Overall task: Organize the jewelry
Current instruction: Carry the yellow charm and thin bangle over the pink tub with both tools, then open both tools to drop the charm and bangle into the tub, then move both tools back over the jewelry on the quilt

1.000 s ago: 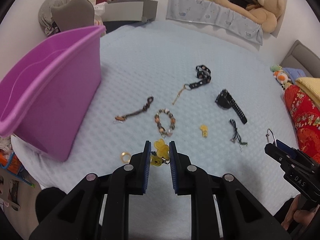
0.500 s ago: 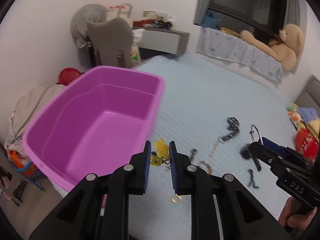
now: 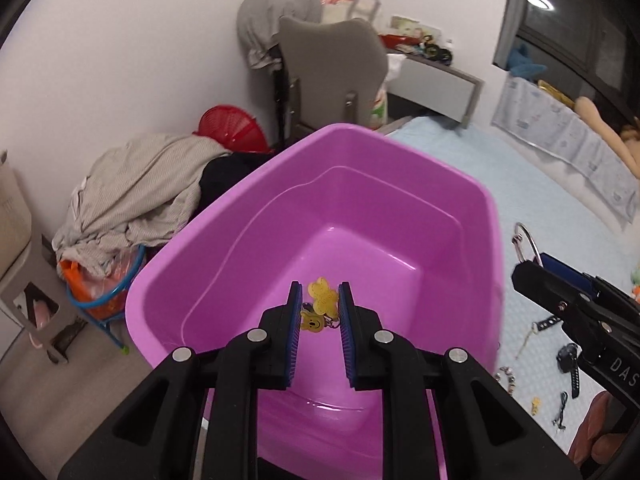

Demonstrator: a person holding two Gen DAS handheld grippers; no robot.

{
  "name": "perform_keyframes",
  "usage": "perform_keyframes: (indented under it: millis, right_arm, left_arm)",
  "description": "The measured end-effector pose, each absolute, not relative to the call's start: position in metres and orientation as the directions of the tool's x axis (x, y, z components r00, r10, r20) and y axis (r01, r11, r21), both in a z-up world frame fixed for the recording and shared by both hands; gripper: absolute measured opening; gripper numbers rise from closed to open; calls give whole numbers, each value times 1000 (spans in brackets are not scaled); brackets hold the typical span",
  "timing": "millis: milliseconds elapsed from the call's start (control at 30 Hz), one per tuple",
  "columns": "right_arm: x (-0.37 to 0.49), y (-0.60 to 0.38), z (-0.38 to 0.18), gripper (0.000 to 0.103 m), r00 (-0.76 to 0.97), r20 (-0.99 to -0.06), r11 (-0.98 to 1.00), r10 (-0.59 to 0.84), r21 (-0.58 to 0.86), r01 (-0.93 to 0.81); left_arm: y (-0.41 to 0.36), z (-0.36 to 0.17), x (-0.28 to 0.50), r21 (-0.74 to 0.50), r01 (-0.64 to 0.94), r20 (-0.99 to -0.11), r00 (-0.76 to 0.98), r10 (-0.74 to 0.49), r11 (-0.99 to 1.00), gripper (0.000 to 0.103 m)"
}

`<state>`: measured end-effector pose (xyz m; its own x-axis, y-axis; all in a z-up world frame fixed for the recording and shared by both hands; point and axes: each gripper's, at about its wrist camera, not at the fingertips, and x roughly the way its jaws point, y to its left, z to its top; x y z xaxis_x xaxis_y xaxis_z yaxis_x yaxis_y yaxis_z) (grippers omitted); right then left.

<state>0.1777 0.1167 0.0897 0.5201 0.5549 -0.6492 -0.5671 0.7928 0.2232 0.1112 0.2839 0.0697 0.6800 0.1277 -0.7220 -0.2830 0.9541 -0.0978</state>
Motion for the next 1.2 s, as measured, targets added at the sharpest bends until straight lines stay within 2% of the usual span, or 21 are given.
perform_keyframes:
  millis: [367,567,633,667,700,733,833,1200]
  right_arm:
    - [207,182,58,43,414,-754,771,510,187,-608]
    - [215,189,43,44,419,-787,788,454,135,-601]
    - [216,188,40,44,421,-793,795,440,127,-593]
    - [219,187,38,45,419,-797,798,436,126,-590]
    - [221,186,36,51,420,-799,801,431,125,-585]
    - [223,185,36,55,423,-799,804,428,123,-582]
    - [224,180,37,57,439,-794,816,420,118,-566]
    - [218,171,41,57,457,-782,823,423,120,-556]
  left_arm:
    - [307,30,141,-88,-351,-814,564,135,932,18]
    - [310,25,144,-56,-379,-824,540,172,924,20]
    - [311,24,143,-53,-388,-822,540,180,920,43]
    - [310,25,143,-39,-388,-816,544,195,921,50]
    - [307,28,141,-9,-390,-805,550,225,921,68]
    - [306,30,140,-7,-390,-797,558,231,921,75]
    - [308,32,137,-14,-395,-794,563,229,919,79]
    - [308,32,130,-7,-418,-793,555,250,908,79]
